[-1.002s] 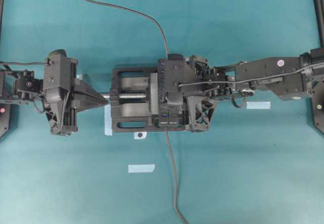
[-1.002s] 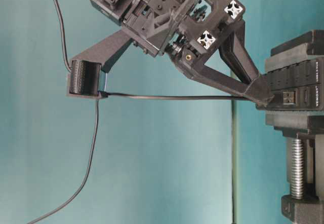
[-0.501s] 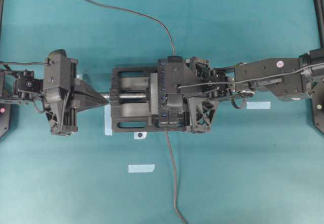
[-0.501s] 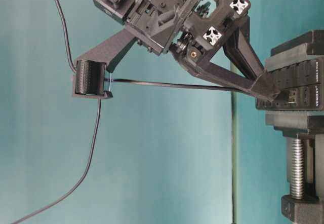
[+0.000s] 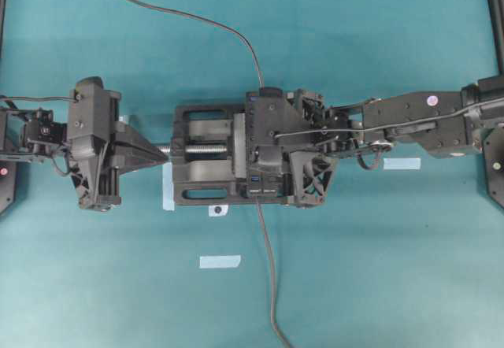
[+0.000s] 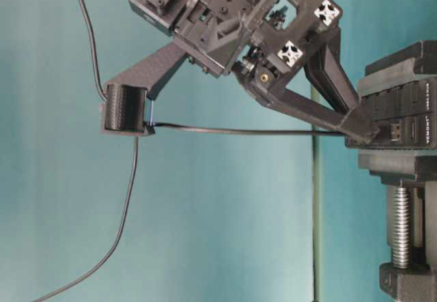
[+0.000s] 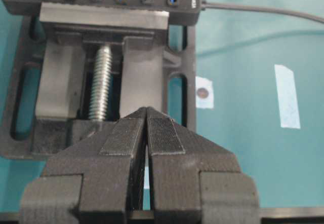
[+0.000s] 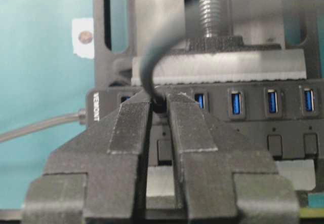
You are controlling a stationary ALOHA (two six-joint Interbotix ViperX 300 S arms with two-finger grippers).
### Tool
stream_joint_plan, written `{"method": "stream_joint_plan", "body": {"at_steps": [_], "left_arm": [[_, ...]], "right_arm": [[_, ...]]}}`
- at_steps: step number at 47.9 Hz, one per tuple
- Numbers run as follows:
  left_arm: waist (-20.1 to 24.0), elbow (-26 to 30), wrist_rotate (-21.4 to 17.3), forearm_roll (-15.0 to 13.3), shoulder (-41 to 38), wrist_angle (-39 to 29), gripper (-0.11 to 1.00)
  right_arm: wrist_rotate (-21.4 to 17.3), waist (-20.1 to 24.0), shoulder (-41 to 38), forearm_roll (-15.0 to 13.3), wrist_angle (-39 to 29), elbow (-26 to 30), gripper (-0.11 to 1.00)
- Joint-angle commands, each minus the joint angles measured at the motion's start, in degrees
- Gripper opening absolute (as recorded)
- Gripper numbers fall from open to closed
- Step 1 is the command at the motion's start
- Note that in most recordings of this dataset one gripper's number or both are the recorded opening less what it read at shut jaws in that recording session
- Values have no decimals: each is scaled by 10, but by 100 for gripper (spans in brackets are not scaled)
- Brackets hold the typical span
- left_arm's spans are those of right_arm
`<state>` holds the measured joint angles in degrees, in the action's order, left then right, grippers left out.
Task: Insert the USB into the second port from the front of the fixed hub.
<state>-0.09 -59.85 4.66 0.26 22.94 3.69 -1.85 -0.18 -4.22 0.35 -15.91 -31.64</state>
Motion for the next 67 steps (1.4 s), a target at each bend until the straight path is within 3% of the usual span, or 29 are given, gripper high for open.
{"method": "stream_joint_plan", "body": {"at_steps": [1,67], "left_arm": [[0,14,0,1,3,5,0],[0,14,0,1,3,5,0]], "right_arm": [[-2,3,2,0,-1,6,7],[-1,4,-26,1,-54,3,7]]}}
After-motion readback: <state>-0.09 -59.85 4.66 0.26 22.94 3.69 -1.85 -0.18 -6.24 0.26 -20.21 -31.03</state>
